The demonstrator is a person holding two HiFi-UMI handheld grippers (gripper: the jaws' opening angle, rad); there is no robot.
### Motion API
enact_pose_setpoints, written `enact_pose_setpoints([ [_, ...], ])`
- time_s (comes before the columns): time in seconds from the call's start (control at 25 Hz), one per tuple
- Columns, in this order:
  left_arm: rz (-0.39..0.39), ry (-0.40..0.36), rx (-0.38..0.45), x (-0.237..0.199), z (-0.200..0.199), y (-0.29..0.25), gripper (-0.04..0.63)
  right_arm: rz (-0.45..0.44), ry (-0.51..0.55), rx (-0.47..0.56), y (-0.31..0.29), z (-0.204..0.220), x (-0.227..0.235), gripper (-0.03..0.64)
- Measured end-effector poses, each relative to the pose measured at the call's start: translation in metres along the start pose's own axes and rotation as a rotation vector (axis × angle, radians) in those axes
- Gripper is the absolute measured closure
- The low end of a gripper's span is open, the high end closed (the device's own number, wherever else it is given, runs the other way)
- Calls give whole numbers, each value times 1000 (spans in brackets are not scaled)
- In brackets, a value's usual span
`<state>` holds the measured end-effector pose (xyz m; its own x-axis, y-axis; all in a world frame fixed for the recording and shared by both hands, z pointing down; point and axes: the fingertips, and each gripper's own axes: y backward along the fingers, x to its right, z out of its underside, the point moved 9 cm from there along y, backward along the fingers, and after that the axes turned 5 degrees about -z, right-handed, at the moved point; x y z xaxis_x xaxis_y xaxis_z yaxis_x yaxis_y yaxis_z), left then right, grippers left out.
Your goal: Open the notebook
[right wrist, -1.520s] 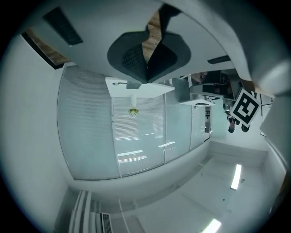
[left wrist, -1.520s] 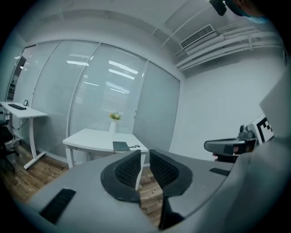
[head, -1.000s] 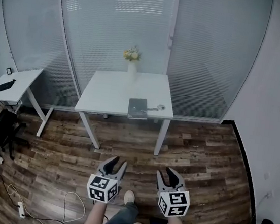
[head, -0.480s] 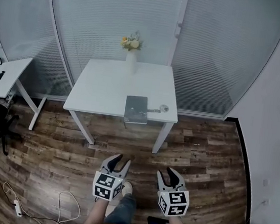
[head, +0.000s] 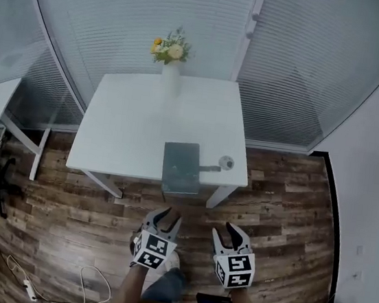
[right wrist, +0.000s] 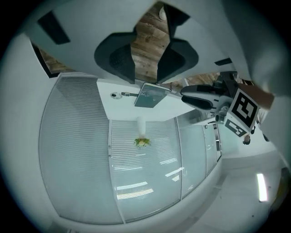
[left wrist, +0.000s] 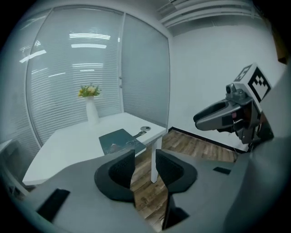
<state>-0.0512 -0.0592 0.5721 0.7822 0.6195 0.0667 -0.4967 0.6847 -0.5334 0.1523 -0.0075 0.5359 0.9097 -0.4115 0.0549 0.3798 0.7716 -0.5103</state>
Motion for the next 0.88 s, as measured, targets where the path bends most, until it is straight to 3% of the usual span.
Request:
enact_pose_setpoints([
  [0.32, 55, -164, -75, -23, -8, -59, 445, 49, 6, -50, -35, -9, 28, 460],
  [0.88, 94, -320, -153, -14, -10, -111, 443, 15, -51, -62, -70, -6, 60, 442],
])
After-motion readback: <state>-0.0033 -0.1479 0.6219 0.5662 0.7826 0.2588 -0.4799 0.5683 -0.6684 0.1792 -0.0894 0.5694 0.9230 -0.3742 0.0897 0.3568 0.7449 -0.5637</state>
